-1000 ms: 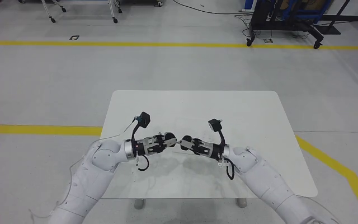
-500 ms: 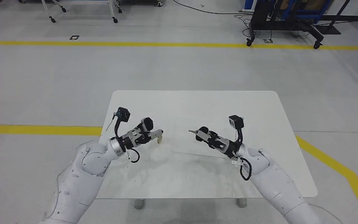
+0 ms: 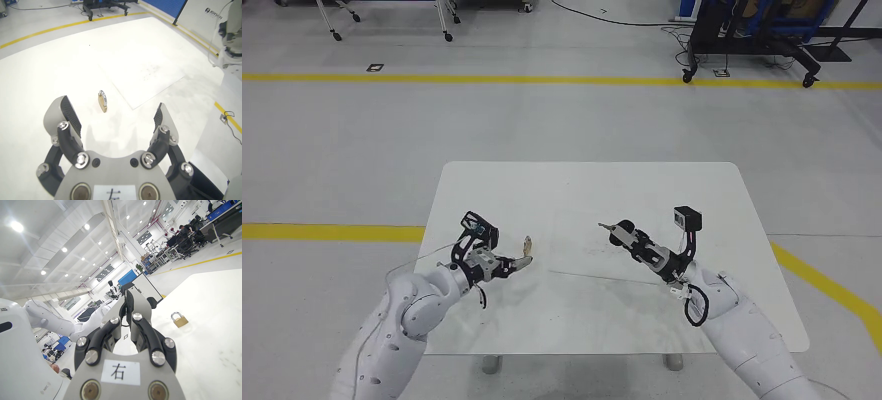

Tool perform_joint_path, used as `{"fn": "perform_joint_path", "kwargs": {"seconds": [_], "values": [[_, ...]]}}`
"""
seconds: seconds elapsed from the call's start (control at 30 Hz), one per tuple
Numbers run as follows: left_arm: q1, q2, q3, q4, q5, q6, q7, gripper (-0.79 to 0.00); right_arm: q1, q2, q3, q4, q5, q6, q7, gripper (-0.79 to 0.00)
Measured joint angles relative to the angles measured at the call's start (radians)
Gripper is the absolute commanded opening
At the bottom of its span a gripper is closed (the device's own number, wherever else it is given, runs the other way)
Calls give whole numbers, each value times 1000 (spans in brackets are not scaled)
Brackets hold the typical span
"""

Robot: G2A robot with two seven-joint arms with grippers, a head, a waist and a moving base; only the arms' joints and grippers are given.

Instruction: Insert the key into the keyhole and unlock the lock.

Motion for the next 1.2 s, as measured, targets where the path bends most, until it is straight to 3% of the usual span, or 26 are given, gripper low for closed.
{"fn": "perform_joint_path", "kwargs": {"seconds": [0.07, 0.27, 0.53, 0.63, 0.67, 0.73, 0.77, 1.2], "values": [[-35, -7, 38, 36, 14, 13, -10, -292, 0, 0, 0, 0, 0, 0, 0, -785], [-113, -26, 119, 118, 42, 47, -19, -388, 0, 0, 0, 0, 0, 0, 0, -785], [-178, -45, 176, 202, 88, 107, -6, -413, 0, 0, 0, 0, 0, 0, 0, -785], [-196, -51, 190, 223, 90, 120, 1, -456, 0, 0, 0, 0, 0, 0, 0, -785], [-201, -53, 194, 229, 94, 124, 2, -493, 0, 0, 0, 0, 0, 0, 0, -785], [-210, -56, 205, 240, 99, 128, 1, -711, 0, 0, 0, 0, 0, 0, 0, -785], [-213, -58, 209, 244, 102, 128, -1, -785, 0, 0, 0, 0, 0, 0, 0, -785], [-237, -71, 234, 280, 141, 176, -1, -785, 0, 0, 0, 0, 0, 0, 0, -785]]}}
